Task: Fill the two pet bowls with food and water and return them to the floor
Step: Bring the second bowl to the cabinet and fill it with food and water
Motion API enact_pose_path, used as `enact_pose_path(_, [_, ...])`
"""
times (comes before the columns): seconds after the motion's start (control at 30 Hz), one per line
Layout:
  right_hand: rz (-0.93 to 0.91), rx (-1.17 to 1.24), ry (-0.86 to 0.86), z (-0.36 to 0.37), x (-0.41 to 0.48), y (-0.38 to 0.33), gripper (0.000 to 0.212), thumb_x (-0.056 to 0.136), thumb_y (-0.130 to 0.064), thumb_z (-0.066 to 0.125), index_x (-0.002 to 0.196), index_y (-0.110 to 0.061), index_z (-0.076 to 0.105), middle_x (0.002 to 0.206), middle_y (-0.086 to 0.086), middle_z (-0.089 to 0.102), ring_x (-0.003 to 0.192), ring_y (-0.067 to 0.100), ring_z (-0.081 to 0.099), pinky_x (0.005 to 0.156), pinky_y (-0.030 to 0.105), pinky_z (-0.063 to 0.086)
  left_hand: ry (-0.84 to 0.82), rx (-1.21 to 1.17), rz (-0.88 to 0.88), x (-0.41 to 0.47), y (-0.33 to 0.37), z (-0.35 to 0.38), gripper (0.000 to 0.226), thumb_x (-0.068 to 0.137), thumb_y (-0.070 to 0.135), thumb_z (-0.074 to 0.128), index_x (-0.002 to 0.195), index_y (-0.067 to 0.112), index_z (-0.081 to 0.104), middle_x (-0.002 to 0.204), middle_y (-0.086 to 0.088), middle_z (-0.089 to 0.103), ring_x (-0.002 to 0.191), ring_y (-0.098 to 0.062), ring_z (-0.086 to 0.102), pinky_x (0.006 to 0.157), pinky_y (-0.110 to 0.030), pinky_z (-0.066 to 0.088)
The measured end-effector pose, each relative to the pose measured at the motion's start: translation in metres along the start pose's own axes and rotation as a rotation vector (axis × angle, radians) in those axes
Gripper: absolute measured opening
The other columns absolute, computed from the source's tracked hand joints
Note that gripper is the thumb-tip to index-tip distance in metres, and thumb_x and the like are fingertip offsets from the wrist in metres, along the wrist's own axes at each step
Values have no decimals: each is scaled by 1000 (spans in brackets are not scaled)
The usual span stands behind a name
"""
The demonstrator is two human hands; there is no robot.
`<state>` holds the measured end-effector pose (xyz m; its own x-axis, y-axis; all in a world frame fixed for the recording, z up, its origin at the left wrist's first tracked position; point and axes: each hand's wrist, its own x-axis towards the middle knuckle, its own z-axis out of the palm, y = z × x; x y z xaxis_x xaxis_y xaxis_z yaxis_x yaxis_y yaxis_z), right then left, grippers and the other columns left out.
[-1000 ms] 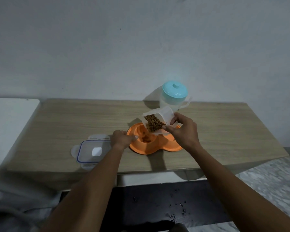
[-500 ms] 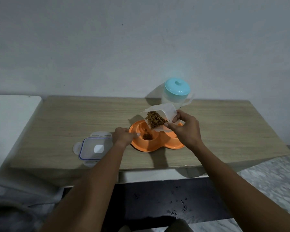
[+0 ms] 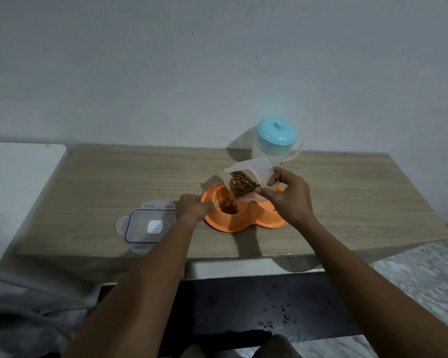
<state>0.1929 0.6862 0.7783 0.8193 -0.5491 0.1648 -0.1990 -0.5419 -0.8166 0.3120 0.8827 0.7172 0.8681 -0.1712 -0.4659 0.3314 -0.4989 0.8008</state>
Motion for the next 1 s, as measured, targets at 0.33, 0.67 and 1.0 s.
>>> enact_pose_path(0.33, [-19,-2,17,0,-1,1,33,71,-31,89,70,-27,56,104,-3,74,94,21,71,62,58,59,-9,12,-4,4,-1,0,23,66,32,89,74,18,72,83,-2,74,84,-20,71,87,-39,57])
enact_pose_path(0.67, [-18,-11,11,0,-1,-2,31,73,-22,90,73,-16,60,107,-1,73,100,13,68,65,55,61,-24,-1,-22,7,-2,-1,26,62,31,91,69,18,69,83,-5,75,84,-23,72,87,-43,58])
enact_pose_path(1.0, [-28,-17,9,0,2,0,31,73,-28,90,74,-22,59,99,-4,73,91,20,71,62,54,60,-36,-3,-34,7,-2,-1,32,63,33,90,81,11,76,82,-5,75,82,-20,72,87,-42,58])
